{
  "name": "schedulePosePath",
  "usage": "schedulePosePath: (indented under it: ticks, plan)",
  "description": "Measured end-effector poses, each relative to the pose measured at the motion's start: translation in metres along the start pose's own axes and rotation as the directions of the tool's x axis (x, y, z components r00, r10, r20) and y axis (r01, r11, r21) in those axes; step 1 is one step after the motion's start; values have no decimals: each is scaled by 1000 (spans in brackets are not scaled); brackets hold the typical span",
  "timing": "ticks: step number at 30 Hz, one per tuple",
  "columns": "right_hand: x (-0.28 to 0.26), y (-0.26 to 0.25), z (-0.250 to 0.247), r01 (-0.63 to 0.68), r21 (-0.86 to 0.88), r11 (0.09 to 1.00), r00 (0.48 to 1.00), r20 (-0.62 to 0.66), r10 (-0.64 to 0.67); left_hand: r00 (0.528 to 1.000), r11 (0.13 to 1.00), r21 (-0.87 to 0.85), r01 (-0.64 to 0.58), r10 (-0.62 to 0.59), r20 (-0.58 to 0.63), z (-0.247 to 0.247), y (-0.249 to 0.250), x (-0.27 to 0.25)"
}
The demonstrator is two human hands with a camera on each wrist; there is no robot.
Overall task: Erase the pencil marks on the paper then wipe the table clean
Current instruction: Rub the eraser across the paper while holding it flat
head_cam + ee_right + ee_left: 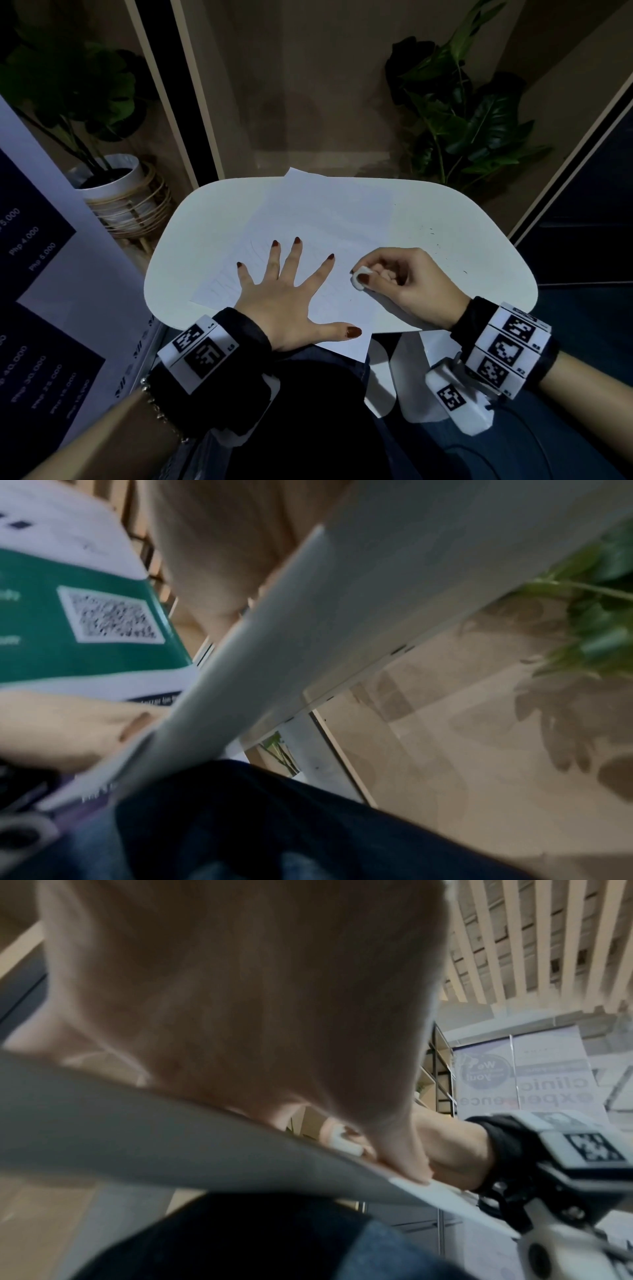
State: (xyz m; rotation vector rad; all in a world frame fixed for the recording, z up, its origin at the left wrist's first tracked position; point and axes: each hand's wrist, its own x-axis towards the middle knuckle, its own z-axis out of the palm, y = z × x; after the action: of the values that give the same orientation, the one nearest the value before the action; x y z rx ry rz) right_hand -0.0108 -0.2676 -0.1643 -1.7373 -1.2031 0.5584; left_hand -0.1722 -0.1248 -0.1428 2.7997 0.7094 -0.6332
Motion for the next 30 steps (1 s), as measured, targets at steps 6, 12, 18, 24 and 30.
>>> schedulePosePath:
  ticks: [6,12,18,24,30]
  plan:
    - [-1,-3,-7,-8,0,1000,989,145,8,1000,1000,11,3,-3,1,0,0,0]
    - [-2,-6,-6,-13,13,1000,990,143,11,1000,1000,2,3,-3,1,0,1,0]
    - [-5,-9,2,33,-2,999,987,155,-32,1000,1000,6,4,-4,-8,1,0,0]
    - [-5,-10,4,35,-2,999,990,135,-34,1000,1000,4,1,-1,-1,0,0,0]
    - [-4,-11,-3,47,-28,998,961,273,-38,1000,1000,7,1,-1,-7,1,1,-1]
